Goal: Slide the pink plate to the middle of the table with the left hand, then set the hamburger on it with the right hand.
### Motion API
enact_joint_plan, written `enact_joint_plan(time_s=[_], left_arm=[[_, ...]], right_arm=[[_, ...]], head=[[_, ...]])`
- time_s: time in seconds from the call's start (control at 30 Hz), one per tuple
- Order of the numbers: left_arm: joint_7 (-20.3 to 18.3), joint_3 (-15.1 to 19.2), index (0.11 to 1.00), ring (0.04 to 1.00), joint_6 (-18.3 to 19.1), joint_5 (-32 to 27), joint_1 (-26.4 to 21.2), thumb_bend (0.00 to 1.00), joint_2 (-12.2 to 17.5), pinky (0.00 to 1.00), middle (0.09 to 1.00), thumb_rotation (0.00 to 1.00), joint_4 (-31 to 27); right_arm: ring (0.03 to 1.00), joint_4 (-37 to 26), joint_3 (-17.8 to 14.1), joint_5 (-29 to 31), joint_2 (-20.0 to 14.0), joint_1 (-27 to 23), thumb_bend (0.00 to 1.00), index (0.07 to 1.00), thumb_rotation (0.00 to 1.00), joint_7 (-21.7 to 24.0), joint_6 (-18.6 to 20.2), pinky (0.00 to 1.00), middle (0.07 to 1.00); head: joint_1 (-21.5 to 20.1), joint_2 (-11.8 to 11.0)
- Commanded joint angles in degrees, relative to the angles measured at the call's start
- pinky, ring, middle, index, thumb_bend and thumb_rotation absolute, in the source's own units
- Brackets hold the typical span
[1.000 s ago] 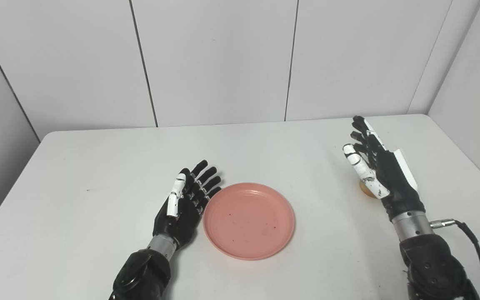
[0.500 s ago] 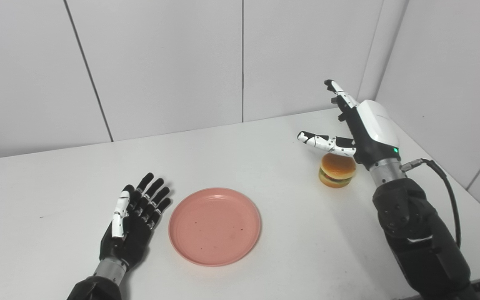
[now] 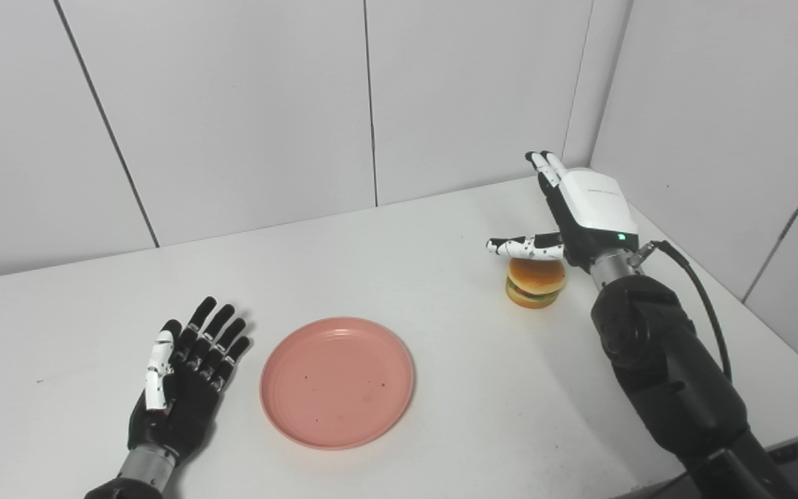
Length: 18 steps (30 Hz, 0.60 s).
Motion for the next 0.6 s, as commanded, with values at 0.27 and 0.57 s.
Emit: enact_joint_plan(time_s=[0.27,0.57], left_arm=[[0.91,-0.01,0.938,0.939,1.43,0.97,0.17,0.3,1.14,0.96,0.941,1.0,1.52],[0.89,-0.5,0.935,0.937,1.38,1.31,0.54,0.31,1.4,0.96,0.937,1.0,0.81]], right_arm=[[0.885,2.94,1.57,-1.86,-2.49,-3.77,1.0,0.976,0.63,4.38,2.23,0.68,0.995],[0.911,6.19,2.96,-2.58,-2.2,-4.42,1.0,0.984,0.66,7.77,2.84,0.71,1.0]], head=[[-0.2,0.52],[-0.25,1.16]])
